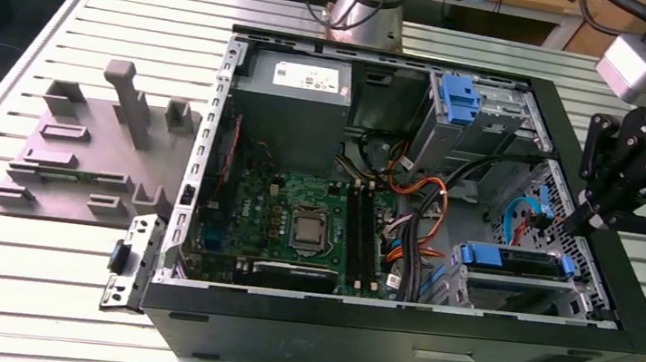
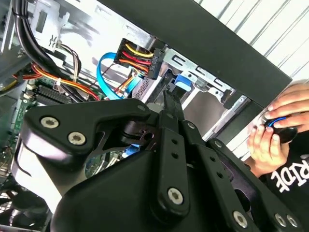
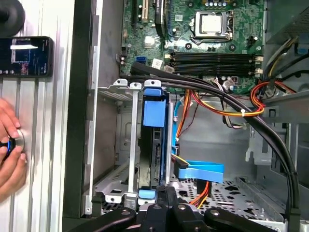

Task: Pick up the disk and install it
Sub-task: 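Insert the first disk wire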

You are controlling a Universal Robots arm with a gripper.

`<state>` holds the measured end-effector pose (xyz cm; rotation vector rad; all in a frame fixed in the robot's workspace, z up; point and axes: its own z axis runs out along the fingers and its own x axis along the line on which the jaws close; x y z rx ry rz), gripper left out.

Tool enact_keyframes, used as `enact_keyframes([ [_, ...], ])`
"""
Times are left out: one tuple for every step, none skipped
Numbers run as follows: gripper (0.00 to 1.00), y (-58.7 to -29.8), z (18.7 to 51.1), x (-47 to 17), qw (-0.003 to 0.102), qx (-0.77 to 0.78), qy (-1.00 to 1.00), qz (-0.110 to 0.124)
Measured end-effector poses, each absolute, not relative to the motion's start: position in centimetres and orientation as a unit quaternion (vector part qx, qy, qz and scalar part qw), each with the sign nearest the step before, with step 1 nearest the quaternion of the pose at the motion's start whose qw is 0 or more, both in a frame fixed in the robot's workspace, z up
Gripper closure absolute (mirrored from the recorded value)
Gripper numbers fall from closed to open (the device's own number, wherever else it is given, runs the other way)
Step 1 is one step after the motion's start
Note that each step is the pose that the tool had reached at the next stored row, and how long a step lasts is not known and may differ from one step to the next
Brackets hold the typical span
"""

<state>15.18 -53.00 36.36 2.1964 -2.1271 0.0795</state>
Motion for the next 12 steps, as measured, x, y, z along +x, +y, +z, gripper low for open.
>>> enact_keyframes([
  [0.89, -53.01, 36.36, 15.18, 0.042, 0.720, -0.692, 0.026],
  [0.89, -53.01, 36.34, 15.18, 0.041, 0.724, -0.688, 0.026],
  [0.89, -53.00, 36.32, 15.18, 0.041, 0.730, -0.682, 0.026],
  [0.89, -53.00, 36.30, 15.18, 0.041, 0.736, -0.675, 0.027],
  [0.89, -53.00, 36.28, 15.18, 0.041, 0.742, -0.669, 0.027],
  [0.89, -53.00, 36.28, 15.18, 0.041, 0.746, -0.664, 0.027],
  [0.89, -52.94, 36.27, 15.18, 0.041, 0.748, -0.662, 0.028],
  [0.89, -52.87, 36.25, 15.18, 0.041, 0.748, -0.662, 0.027],
  [0.89, -52.78, 36.25, 15.18, 0.041, 0.748, -0.661, 0.027],
  [0.89, -52.64, 36.25, 15.19, 0.042, 0.748, -0.661, 0.027],
  [0.89, -52.46, 36.23, 15.20, 0.043, 0.748, -0.661, 0.026],
  [0.89, -52.26, 36.24, 15.21, 0.043, 0.748, -0.661, 0.026],
])
